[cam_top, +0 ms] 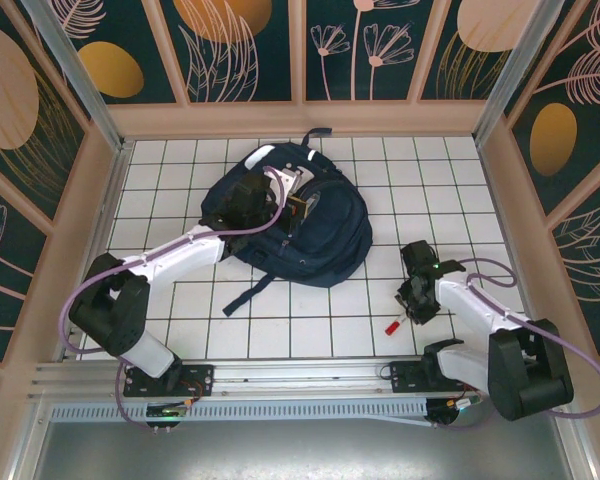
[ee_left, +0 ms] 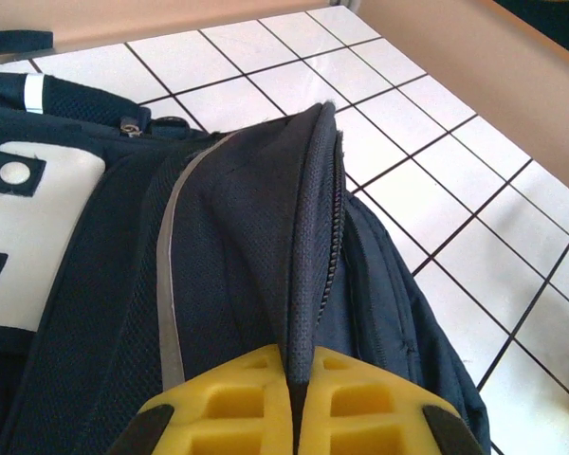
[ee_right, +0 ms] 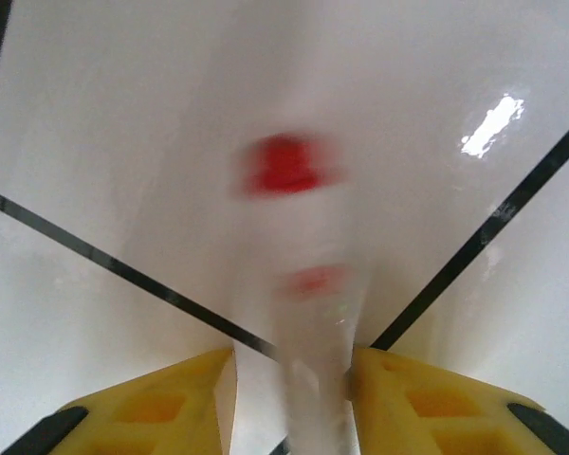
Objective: Pack books, pencil case, and school supplies into a backpack
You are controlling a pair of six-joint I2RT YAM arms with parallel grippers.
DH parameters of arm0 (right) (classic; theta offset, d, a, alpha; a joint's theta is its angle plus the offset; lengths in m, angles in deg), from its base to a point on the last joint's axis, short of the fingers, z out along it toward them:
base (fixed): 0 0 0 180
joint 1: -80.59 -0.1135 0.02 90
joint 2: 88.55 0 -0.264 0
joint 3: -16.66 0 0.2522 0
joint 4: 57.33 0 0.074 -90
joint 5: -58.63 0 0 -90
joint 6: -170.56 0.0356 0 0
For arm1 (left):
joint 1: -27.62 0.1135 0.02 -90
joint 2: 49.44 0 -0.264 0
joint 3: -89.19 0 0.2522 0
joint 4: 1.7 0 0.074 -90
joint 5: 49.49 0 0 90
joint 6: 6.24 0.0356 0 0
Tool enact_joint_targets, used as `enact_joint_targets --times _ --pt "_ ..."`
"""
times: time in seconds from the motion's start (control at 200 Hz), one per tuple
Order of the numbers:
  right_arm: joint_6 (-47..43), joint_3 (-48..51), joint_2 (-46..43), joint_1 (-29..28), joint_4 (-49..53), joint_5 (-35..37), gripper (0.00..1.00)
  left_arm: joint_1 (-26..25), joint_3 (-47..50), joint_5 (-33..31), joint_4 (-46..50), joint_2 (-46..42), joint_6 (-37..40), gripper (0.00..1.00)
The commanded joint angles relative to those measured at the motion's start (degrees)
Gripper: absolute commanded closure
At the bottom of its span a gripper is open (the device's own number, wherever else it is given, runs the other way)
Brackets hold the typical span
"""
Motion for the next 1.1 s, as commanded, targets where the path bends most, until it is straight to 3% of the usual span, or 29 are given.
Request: enact_joint_targets --times 0.0,0.13,0.395,0.525,0.856,0.931,0.996,1.091 --pt "-0.3 0.6 1.7 -0.2 -7.2 -1.0 0.75 0.8 -0.7 1.2 -3.8 -3.2 1.6 1.0" --pt "-1.1 -0.7 1.4 -0.2 -9.0 -2.8 0.85 0.8 -0.2 1.3 -3.8 -3.9 1.9 1.0" --pt "-1.6 -8.7 -0.2 -0.7 -10.0 -8.9 0.9 0.8 0.0 2.5 -1.7 -5.2 1.3 1.0" --pt "-3.9 -16.0 0.2 -3.4 -19.4 -16.2 0.91 0.8 -1.9 6.3 0.9 -6.0 1.2 1.0" --pt "-0.5 -31.4 23.4 -9.2 -40.1 -21.5 0.88 0.9 -4.0 9.0 1.5 -5.6 -0.2 1.0" --pt "0.0 -34.2 28.6 -10.7 -41.3 -20.7 0.72 0.8 -4.5 9.1 1.5 -5.3 -0.5 1.0" --pt "0.9 -36.5 31.6 -11.4 -40.8 -20.6 0.48 0.9 -4.6 8.7 1.5 -5.2 -0.4 1.0" --pt "0.0 -38.0 32.3 -11.0 -36.9 -19.6 0.4 1.2 -4.4 8.5 1.2 -5.2 -0.4 1.0"
